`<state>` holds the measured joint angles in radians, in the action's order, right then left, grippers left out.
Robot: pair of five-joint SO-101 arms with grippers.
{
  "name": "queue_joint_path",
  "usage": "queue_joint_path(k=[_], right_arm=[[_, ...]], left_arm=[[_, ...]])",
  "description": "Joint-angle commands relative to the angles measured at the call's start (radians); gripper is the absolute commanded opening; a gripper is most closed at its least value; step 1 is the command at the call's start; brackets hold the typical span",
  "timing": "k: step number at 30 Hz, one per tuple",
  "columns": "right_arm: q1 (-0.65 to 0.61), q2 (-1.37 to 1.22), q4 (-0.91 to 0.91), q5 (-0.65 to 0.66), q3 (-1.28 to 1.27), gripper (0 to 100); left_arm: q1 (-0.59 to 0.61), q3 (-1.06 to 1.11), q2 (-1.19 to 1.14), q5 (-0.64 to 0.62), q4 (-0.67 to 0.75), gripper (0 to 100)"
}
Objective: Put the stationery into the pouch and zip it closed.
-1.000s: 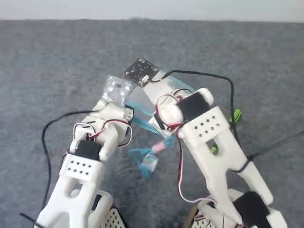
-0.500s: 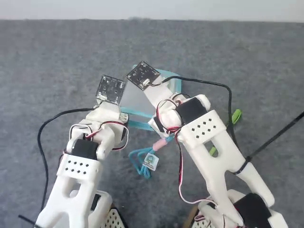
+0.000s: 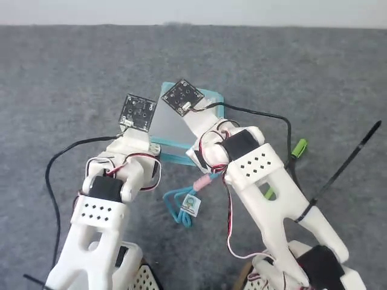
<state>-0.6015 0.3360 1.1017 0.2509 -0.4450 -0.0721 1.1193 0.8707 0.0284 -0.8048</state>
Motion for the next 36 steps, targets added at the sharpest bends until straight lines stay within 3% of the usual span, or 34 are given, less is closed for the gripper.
queue_joint_path(k=[1,7,15,18,23,30,33,36], right_arm=[[-0.007,0.091,0.016,0.038,0.015,0.8],[-0.079,0.272,0.125,0.098,0.011,0.8],[-0.124,0.340,0.186,0.140,0.008,0.8],[-0.108,0.348,0.186,0.140,0.008,0.8],[-0.113,0.338,0.179,0.172,-0.008,0.8],[-0.107,0.338,0.154,0.172,-0.041,0.9],[-0.090,0.338,0.159,0.117,-0.043,2.4],[-0.048,0.338,0.156,0.058,-0.041,11.5]], left_arm=[[0.005,-0.058,0.014,-0.020,-0.005,6],[0.006,-0.053,0.014,-0.018,-0.003,21],[0.006,0.031,0.012,-0.012,0.107,21],[0.006,0.048,0.012,-0.005,0.130,17],[0.006,0.050,0.012,0.074,0.137,0],[0.017,0.047,0.012,0.072,0.138,1],[0.104,0.036,0.012,-0.002,0.152,1],[0.190,0.025,0.012,-0.020,0.157,1]])
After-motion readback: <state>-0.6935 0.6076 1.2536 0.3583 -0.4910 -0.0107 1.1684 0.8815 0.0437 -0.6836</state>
